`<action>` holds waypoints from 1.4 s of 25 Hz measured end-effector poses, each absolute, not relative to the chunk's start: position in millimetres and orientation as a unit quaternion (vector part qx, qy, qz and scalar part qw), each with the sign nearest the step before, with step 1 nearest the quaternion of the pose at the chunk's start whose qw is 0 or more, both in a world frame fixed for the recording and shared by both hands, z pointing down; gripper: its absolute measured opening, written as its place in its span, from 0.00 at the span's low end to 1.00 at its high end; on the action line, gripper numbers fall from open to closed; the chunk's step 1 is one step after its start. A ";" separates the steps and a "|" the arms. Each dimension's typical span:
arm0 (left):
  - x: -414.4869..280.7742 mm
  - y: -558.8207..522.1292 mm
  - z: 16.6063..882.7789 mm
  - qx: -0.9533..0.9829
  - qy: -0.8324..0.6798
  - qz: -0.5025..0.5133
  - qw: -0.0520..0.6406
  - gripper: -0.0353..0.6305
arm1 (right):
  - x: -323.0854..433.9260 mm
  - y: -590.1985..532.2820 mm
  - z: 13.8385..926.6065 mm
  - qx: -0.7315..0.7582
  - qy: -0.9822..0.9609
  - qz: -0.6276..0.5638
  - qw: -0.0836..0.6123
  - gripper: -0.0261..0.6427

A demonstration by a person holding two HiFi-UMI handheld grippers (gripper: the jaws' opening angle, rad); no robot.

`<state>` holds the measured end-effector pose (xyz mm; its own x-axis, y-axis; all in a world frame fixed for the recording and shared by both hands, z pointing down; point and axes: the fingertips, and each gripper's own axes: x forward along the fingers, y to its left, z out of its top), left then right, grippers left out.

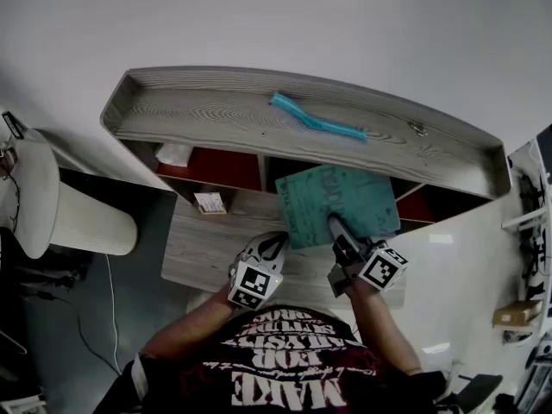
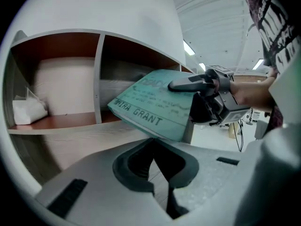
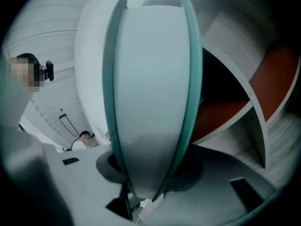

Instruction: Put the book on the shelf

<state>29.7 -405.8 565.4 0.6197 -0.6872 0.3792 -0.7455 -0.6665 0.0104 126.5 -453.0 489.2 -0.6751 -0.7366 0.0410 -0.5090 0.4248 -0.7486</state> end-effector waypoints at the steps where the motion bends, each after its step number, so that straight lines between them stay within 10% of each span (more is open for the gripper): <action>1: 30.0 -403.6 565.3 0.896 -0.400 0.174 0.085 0.06 | 125.1 -454.4 489.4 -0.374 0.830 -0.386 0.150 0.29; 35: 59.6 -400.1 549.9 0.910 -0.375 0.154 0.086 0.06 | 104.8 -482.0 502.3 -0.352 0.783 -0.465 0.215 0.30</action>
